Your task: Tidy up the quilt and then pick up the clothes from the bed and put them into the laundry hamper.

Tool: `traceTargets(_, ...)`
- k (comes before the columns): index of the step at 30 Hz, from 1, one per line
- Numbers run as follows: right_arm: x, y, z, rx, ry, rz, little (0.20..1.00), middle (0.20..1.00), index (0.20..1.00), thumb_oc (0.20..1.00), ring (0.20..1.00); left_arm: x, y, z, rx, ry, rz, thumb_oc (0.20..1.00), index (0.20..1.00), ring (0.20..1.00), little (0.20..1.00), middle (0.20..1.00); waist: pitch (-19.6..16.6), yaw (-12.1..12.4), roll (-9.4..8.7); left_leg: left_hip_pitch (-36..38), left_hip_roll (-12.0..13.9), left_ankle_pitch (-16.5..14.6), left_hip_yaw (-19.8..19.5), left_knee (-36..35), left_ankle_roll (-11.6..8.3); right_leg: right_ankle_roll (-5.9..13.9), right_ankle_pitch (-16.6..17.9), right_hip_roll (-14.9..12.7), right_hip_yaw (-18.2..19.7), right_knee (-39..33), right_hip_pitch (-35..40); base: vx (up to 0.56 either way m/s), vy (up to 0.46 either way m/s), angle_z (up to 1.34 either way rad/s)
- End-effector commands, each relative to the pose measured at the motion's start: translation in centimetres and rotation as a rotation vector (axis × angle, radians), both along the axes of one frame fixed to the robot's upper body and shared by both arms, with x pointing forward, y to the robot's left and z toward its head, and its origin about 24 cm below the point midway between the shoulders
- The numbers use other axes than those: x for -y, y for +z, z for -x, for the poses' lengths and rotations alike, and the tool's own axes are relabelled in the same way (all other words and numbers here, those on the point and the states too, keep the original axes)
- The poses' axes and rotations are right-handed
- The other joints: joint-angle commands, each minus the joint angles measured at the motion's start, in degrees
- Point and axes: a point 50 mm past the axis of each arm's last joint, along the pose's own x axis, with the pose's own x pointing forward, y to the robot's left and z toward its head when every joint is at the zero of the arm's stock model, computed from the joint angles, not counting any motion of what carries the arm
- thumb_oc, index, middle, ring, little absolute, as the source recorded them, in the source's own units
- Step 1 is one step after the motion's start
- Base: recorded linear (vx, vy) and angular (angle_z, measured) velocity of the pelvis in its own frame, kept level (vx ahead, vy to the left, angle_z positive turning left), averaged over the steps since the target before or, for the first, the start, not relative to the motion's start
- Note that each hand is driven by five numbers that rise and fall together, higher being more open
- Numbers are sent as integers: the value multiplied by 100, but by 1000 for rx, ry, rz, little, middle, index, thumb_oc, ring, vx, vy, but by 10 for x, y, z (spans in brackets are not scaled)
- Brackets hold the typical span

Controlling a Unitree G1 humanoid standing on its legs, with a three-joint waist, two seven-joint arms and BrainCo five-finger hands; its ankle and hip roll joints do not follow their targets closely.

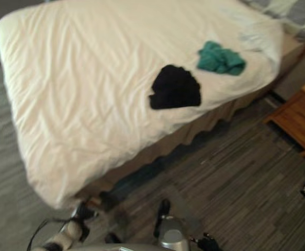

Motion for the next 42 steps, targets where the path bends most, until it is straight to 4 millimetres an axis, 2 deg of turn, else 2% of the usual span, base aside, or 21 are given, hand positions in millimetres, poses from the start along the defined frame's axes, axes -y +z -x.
traceTargets(1, 1, 5, -25, 36, 159, 27, 1000, 1000, 1000, 1000, 1000, -3, 16, -44, 107, -77, -31, 1000, 1000, 1000, 1000, 1000, 406, 154, -115, -180, 290, 161, -869, 2052, 78, 364, -281, 388, 1113, -1029, 1004, 359, -258, -95)
traceTargets(3, 3, 7, -33, 35, 227, 61, 1000, 1000, 1000, 1000, 1000, -3, 20, -50, 146, -51, -14, 1000, 1000, 1000, 1000, 1000, 497, 425, -240, -658, 493, 598, -1579, 3442, 35, 183, -313, 623, 1433, -1390, 1339, 270, -204, -207)
traceTargets(6, 1, 9, -43, 23, 314, 103, 1000, 1000, 1000, 1000, 1000, 1, 24, -58, 190, -47, -11, 1000, 1000, 1000, 1000, 1000, 590, 785, -473, -1576, -501, 118, -2865, 3478, 470, 258, -141, 471, 2300, -1544, 1412, 183, 125, -187)
traceTargets(7, -1, 10, -48, 23, 362, 123, 1000, 1000, 1000, 1000, 1000, 9, 24, -62, 207, -46, 4, 1000, 1000, 1000, 1000, 1000, 646, 952, -452, -1677, -632, -132, -3367, 2556, 518, 401, -178, 424, 2731, -1582, 1498, 233, 216, -245)
traceTargets(9, -3, 9, -49, 19, 380, 128, 1000, 1000, 1000, 1000, 1000, 13, 24, -63, 208, -50, 7, 1000, 1000, 1000, 1000, 1000, 620, 993, -423, -1539, -682, -99, -3519, 1818, 516, 471, -213, 414, 2882, -1595, 1514, 275, 198, -197)
traceTargets(12, 2, 7, -38, -33, 411, 152, 1000, 1000, 1000, 1000, 1000, 15, 19, -58, 167, -49, 0, 1000, 1000, 1000, 1000, 1000, 542, 1169, -332, -1474, -959, 250, -4007, 746, 522, 478, -307, 533, 3292, -1595, 1754, 437, 198, -197)
traceTargets(13, -3, 6, -37, -10, 398, 124, 1000, 1000, 1000, 1000, 1000, 16, 17, -53, 151, -62, 8, 1000, 1000, 1000, 1000, 1000, 527, 1109, -228, -1149, -1050, 141, -4077, 439, 678, 464, -582, 640, 3347, -830, 1638, 376, 188, -181)
traceTargets(14, -3, 6, -37, -10, 398, 124, 1000, 1000, 1000, 1000, 1000, 16, 17, -53, 151, -63, 8, 1000, 1000, 1000, 1000, 1000, 513, 1116, -224, -1163, -1042, 154, -4071, 429, 675, 462, -574, 647, 3354, -825, 1614, 511, 262, -194)
traceTargets(15, -5, 11, -52, 50, 346, 118, 1000, 1000, 1000, 1000, 1000, 14, 22, -63, 177, -49, -4, 1000, 1000, 1000, 1000, 1000, 686, 947, -169, -778, -1080, 47, -3672, 215, 775, 1144, 1, 346, 2876, 1045, 672, 323, 157, -147)
traceTargets(17, -6, 14, -61, 93, 302, 118, 1000, 1000, 1000, 1000, 1000, 11, 28, -73, 213, -57, -18, 1000, 1000, 1000, 1000, 1000, 823, 740, -13, -434, -952, 43, -3552, -80, 745, 1284, 164, 323, 2621, 1677, -35, 329, 120, -119)
traceTargets(19, -7, 13, -59, 95, 285, 114, 1000, 1000, 1000, 1000, 1000, 14, 32, -80, 236, -72, -9, 1000, 1000, 1000, 1000, 1000, 816, 541, 47, -271, -980, -126, -3545, -106, 699, 1111, -38, 372, 2407, 1041, -260, 340, -13, -31)
traceTargets(22, -13, 13, -61, 100, 284, 112, 1000, 1000, 1000, 1000, 1000, 21, 35, -90, 249, -113, -7, 1000, 1000, 1000, 1000, 1000, 771, 310, 28, 21, -1060, -499, -3369, -106, 613, 963, 172, 218, 1773, -465, -528, 455, -105, 42)
traceTargets(26, -11, 13, -60, 95, 293, 120, 1000, 1000, 1000, 1000, 1000, 13, 23, -70, 161, -119, -46, 1000, 1000, 1000, 1000, 1000, 636, 223, 141, 665, -958, -930, -3182, -106, 474, 884, 420, 177, 1327, -1271, -451, 541, -120, 1)
traceTargets(29, -2, 11, -50, 60, 298, 138, 1000, 1000, 1000, 1000, 1000, 8, 13, -50, 99, -57, -35, 1000, 1000, 1000, 1000, 1000, 599, 267, 225, 195, -533, 63, -3083, 2018, 153, 544, 415, 448, 1364, -1441, 255, 546, -226, -22)
traceTargets(31, 2, 15, -57, 79, 314, 167, 1000, 1000, 1000, 1000, 1000, 6, 14, -48, 112, -34, -23, 1000, 1000, 1000, 1000, 1000, 740, 513, 25, -781, -639, 857, -3517, 4221, 129, 259, 363, 479, 1439, -1578, 694, 451, -245, 9)
traceTargets(33, 1, 19, -70, 110, 351, 181, 1000, 1000, 1000, 1000, 1000, 11, 20, -59, 168, -14, -1, 1000, 1000, 1000, 1000, 1000, 855, 771, -154, -1535, -740, 555, -3669, 5161, 314, 190, 187, 406, 1698, -1595, 1000, 430, -98, -60)
traceTargets(36, -2, 21, -78, 112, 433, 210, 1000, 1000, 1000, 1000, 1000, 16, 23, -63, 215, -1, 28, 1000, 1000, 1000, 1000, 1000, 889, 1238, -188, -2277, -835, 259, -3638, 4490, 466, 234, -120, 403, 2175, -1595, 1446, 491, 72, -118)
traceTargets(37, -5, 22, -79, 118, 459, 208, 1000, 1000, 1000, 1000, 1000, 18, 23, -62, 214, 7, 41, 1000, 1000, 1000, 1000, 1000, 853, 1343, -144, -2203, -917, 222, -3655, 3730, 533, 270, -226, 425, 2315, -1595, 1551, 693, 237, -89)
traceTargets(38, -6, 23, -83, 134, 475, 213, 1000, 1000, 1000, 1000, 1000, 21, 19, -56, 198, 13, 54, 1000, 1000, 1000, 1000, 1000, 774, 1458, -60, -2109, -1051, 215, -3557, 2121, 630, 341, -427, 490, 2460, -1595, 1811, 581, 187, -109)
traceTargets(39, -6, 23, -84, 134, 475, 213, 1000, 1000, 1000, 1000, 1000, 21, 19, -56, 198, 13, 54, 1000, 1000, 1000, 1000, 1000, 770, 1460, -70, -2093, -1062, 247, -3551, 2074, 631, 341, -423, 479, 2463, -1595, 1804, 555, 141, -120)
traceTargets(42, -5, 23, -81, 131, 466, 222, 1000, 1000, 1000, 1000, 1000, 20, 15, -48, 161, -4, 47, 1000, 1000, 1000, 1000, 1000, 638, 1423, 26, -1956, -885, 531, -2378, 819, 624, 356, -779, 640, 2279, -1595, 2215, 418, 53, -59)
